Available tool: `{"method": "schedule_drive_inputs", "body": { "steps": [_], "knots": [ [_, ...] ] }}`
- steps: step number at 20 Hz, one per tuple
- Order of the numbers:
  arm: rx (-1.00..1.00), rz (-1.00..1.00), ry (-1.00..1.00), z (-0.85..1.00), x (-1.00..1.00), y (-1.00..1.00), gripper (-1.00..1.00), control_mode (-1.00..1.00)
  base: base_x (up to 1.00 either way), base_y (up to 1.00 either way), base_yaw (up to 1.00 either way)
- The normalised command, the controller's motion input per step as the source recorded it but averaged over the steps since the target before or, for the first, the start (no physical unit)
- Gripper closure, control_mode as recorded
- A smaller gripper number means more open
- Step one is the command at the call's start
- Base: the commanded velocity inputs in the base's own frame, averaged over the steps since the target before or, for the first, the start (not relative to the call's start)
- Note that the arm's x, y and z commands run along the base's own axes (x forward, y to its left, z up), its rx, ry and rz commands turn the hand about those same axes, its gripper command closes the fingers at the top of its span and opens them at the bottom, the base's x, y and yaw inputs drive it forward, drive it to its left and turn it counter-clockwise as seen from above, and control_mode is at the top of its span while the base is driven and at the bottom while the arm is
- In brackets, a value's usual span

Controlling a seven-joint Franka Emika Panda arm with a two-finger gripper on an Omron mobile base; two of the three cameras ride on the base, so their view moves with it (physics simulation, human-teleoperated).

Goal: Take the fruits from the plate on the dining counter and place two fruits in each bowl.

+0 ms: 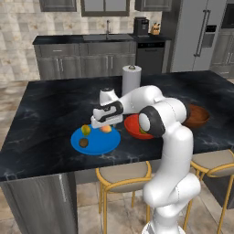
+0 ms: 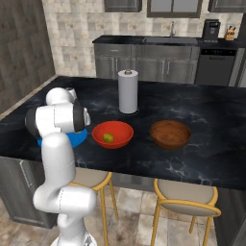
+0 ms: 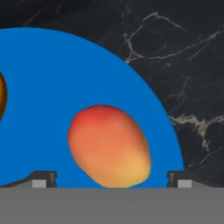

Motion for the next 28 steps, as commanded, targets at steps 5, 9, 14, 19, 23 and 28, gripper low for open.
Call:
{"method": "schedule_drive_inputs", "body": {
  "steps": [5, 9, 14, 19, 23, 28],
  "knots": [
    [0.00, 0.00, 0.00, -0.04, 0.11, 0.01, -1.00, -1.00, 0.00, 0.00, 0.00],
    [0.00, 0.00, 0.00, -0.04, 0.00, 0.01, -1.00, -1.00, 0.00, 0.00, 0.00],
    [0.00, 0.00, 0.00, -0.13, 0.00, 0.00, -1.00, -1.00, 0.00, 0.00, 0.00],
    [0.00, 0.00, 0.00, -0.10, 0.00, 0.00, -1.00, -1.00, 0.00, 0.00, 0.00],
    [0.00, 0.00, 0.00, 0.00, 0.00, 0.00, 1.00, -1.00, 0.00, 0.00, 0.00],
    [0.00, 0.00, 0.00, 0.00, 0.00, 0.00, 1.00, -1.00, 0.00, 0.00, 0.00]
  ]
}}
